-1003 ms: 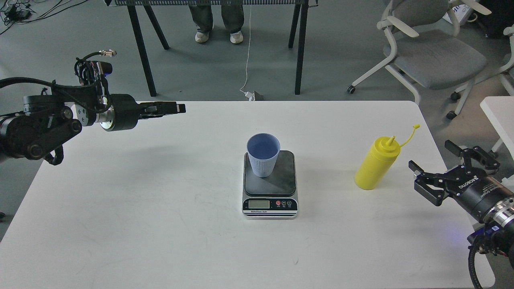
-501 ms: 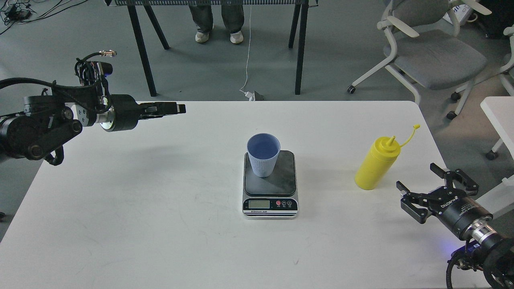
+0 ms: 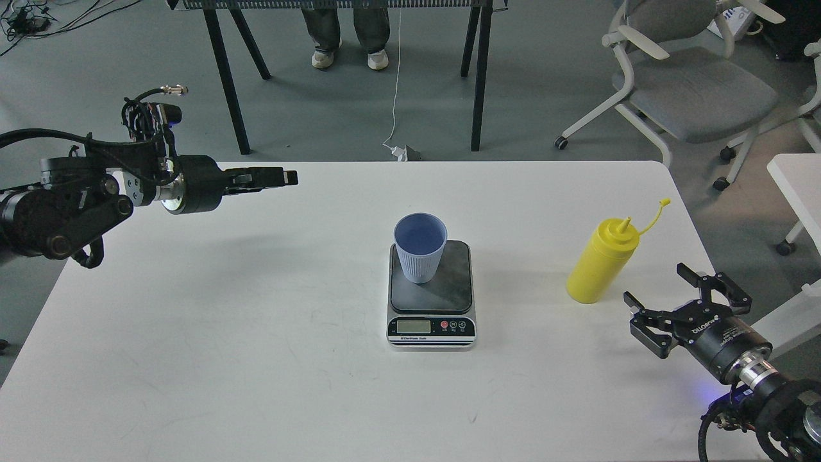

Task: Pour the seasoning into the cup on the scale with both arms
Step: 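Move the right gripper down beside the yellow bottle, then close the right gripper around the yellow bottle, then lift the yellow bottle and carry it above the cup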

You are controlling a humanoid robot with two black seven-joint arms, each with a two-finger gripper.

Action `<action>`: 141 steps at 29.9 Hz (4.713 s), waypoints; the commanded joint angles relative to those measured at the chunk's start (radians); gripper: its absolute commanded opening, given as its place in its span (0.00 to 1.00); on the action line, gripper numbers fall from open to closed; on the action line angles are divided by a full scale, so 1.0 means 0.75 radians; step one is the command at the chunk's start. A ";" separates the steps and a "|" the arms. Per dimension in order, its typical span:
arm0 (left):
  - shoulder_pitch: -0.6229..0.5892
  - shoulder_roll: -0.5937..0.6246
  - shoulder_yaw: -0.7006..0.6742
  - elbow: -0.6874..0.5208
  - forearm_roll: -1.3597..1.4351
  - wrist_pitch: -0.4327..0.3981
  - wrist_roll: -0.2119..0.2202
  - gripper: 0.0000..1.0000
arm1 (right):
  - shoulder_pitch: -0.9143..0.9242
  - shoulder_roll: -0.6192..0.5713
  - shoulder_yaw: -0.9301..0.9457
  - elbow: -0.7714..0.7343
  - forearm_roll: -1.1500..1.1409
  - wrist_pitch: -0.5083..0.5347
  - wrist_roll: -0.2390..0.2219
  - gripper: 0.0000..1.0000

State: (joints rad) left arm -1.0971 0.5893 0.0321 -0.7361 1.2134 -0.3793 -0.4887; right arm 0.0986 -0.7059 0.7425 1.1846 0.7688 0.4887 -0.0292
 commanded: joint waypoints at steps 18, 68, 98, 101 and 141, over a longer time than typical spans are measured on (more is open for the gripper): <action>0.011 0.002 0.002 0.000 0.004 0.001 0.000 0.73 | 0.118 0.113 -0.012 -0.150 -0.043 0.000 0.000 0.99; 0.047 0.002 0.002 0.002 0.004 0.005 0.000 0.73 | 0.253 0.301 -0.016 -0.295 -0.184 0.000 -0.004 0.70; 0.058 0.002 0.002 0.002 0.004 0.039 0.000 0.73 | 0.290 0.279 -0.010 -0.207 -0.236 0.000 -0.006 0.42; 0.058 0.002 0.002 0.000 0.004 0.039 0.000 0.73 | 0.324 0.236 -0.008 -0.195 -0.258 0.000 -0.006 0.42; 0.056 -0.002 -0.002 -0.004 0.000 0.041 0.000 0.73 | 1.386 0.195 -0.726 -0.321 -1.195 0.000 -0.018 0.42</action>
State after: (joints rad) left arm -1.0539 0.5907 0.0306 -0.7394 1.2133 -0.3482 -0.4887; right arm 1.0962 -0.5798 0.2307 0.9701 -0.0791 0.4888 -0.0354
